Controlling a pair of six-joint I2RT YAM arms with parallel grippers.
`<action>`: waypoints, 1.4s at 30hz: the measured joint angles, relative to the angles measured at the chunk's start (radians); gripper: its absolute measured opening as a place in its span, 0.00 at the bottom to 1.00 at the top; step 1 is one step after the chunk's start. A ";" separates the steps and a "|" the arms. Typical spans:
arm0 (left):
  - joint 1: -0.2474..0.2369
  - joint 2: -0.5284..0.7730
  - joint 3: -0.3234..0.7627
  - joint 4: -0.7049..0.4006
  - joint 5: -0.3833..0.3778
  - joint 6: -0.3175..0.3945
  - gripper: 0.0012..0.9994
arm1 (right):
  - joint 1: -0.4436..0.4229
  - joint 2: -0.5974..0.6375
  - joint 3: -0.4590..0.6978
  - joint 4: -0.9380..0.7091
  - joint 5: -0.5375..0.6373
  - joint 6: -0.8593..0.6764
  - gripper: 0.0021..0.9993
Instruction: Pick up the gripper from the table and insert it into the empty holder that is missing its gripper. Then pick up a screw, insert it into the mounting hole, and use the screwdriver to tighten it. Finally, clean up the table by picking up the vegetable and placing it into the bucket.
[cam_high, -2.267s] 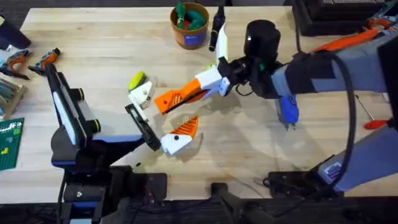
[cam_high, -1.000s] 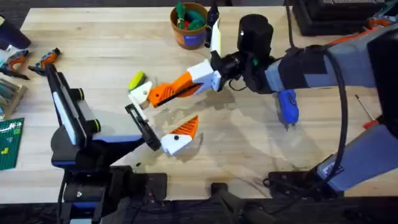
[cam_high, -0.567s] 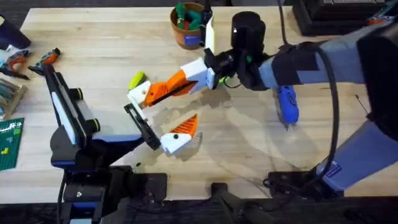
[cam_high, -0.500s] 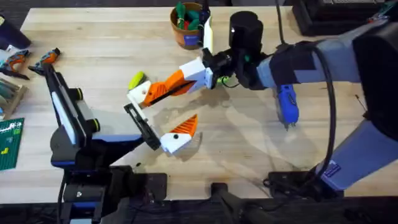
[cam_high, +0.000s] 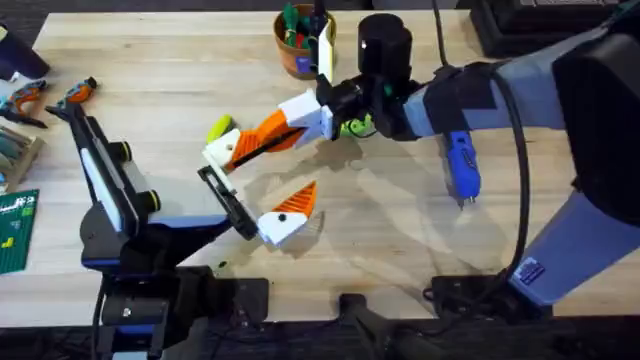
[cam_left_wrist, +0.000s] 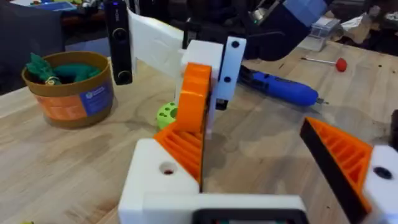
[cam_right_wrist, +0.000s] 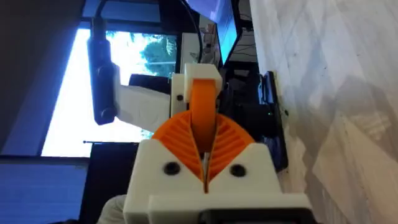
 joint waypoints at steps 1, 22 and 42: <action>0.001 0.000 0.000 0.000 -0.001 0.000 0.99 | 0.000 0.003 0.003 0.000 0.000 0.000 0.01; 0.003 0.000 0.000 0.000 -0.007 0.002 0.99 | 0.008 0.051 0.074 -0.025 -0.028 0.000 0.01; 0.001 0.000 0.000 -0.001 0.012 -0.002 0.99 | 0.008 0.054 0.098 -0.033 -0.031 -0.012 0.79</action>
